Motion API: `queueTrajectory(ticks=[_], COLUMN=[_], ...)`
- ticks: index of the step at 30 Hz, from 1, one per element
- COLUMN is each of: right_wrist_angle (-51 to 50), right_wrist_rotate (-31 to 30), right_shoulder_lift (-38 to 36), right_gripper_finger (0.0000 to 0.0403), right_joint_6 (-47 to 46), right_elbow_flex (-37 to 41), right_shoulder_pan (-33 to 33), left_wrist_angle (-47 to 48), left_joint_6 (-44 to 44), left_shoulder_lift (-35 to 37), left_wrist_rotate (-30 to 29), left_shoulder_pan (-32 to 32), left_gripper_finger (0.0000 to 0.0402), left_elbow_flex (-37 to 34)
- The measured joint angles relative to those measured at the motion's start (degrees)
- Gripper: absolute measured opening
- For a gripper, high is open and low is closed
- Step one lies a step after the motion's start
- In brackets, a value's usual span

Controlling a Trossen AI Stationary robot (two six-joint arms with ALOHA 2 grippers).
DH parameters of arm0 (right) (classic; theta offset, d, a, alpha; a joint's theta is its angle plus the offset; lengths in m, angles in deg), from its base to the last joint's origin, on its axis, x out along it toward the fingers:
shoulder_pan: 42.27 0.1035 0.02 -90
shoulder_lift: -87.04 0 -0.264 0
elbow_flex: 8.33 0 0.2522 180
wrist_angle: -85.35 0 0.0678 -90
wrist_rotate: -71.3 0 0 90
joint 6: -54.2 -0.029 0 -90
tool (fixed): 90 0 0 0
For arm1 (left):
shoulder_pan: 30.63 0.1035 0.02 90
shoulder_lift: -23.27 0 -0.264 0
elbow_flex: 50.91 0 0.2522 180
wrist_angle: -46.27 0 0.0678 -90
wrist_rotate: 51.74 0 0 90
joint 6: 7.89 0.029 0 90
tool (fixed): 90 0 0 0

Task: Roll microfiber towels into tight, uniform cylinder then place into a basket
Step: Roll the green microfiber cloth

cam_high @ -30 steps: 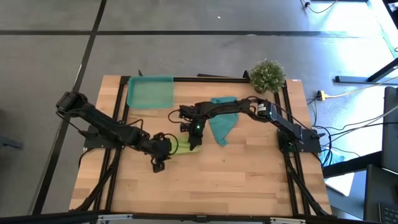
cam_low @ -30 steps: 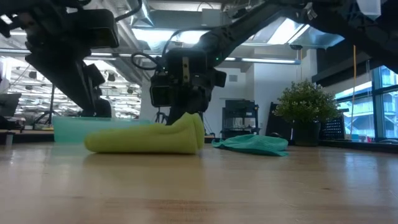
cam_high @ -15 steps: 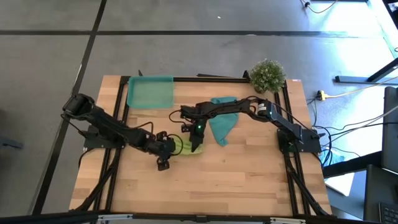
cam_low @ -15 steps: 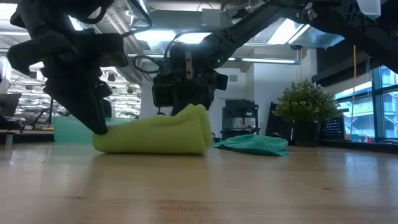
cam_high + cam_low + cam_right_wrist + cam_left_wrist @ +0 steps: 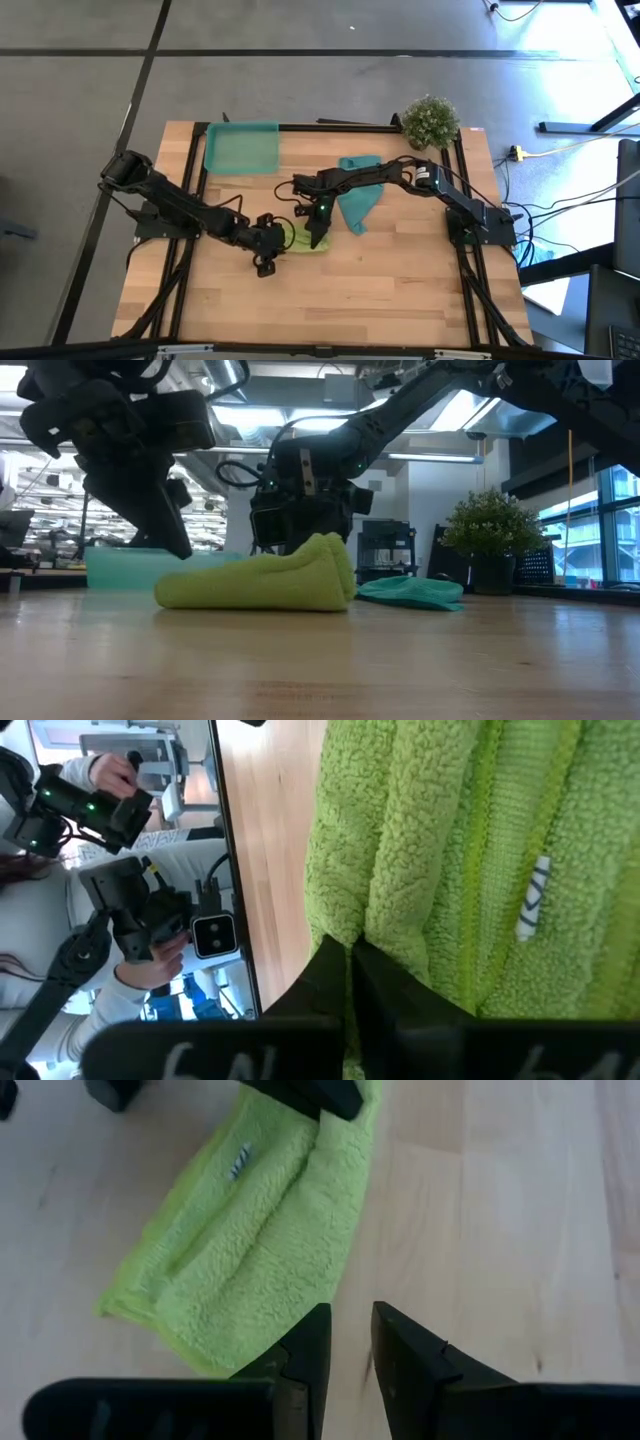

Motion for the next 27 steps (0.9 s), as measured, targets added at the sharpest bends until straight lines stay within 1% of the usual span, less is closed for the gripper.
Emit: queueTrajectory(ticks=[3, 7, 11, 13, 18, 22, 24, 27], right_wrist_angle=[0.1, 0.1, 0.1, 0.1, 0.1, 0.1, 0.1, 0.2], right_wrist_rotate=[-0.2, -0.3, -0.4, -0.4, -0.4, -0.5, -0.5, -0.5], right_shoulder_lift=[0.0, 0.0, 0.1, 0.1, 0.1, 0.2, 0.2, 0.2], right_gripper_finger=[0.0006, 0.0006, 0.0006, 0.0006, 0.0006, 0.0006, 0.0006, 0.0006], right_joint_6=[0.1, 0.1, 0.3, 0.3, 0.3, 0.4, 0.4, 0.4], right_elbow_flex=[0.0, 0.0, 0.0, 0.0, 0.0, 0.0, 0.0, 0.0], right_shoulder_pan=[0.0, 0.2, 0.2, 0.2, 0.2, 0.2, 0.2, 0.2], left_wrist_angle=[-0.2, -0.2, -0.1, 0.4, 1.5, 1.3, 1.3, 1.4], left_joint_6=[0.5, -1.9, 1.9, 4.0, 5.0, 5.6, 5.7, 6.3], left_shoulder_lift=[0.0, 0.0, -0.3, -1.1, -2.4, -2.4, -2.5, -3.1], left_wrist_rotate=[-1.3, -2.7, -0.7, -1.0, -6.6, -9.4, -9.1, -6.7], left_shoulder_pan=[0.0, 0.1, -0.5, -1.1, -1.4, -1.2, -1.2, -1.2], left_gripper_finger=[0.0071, 0.0071, 0.0071, 0.0071, 0.0071, 0.0071, 0.0071, 0.0071], left_elbow_flex=[0.0, 0.0, 0.0, 0.0, 0.0, 0.0, 0.0, 0.0])
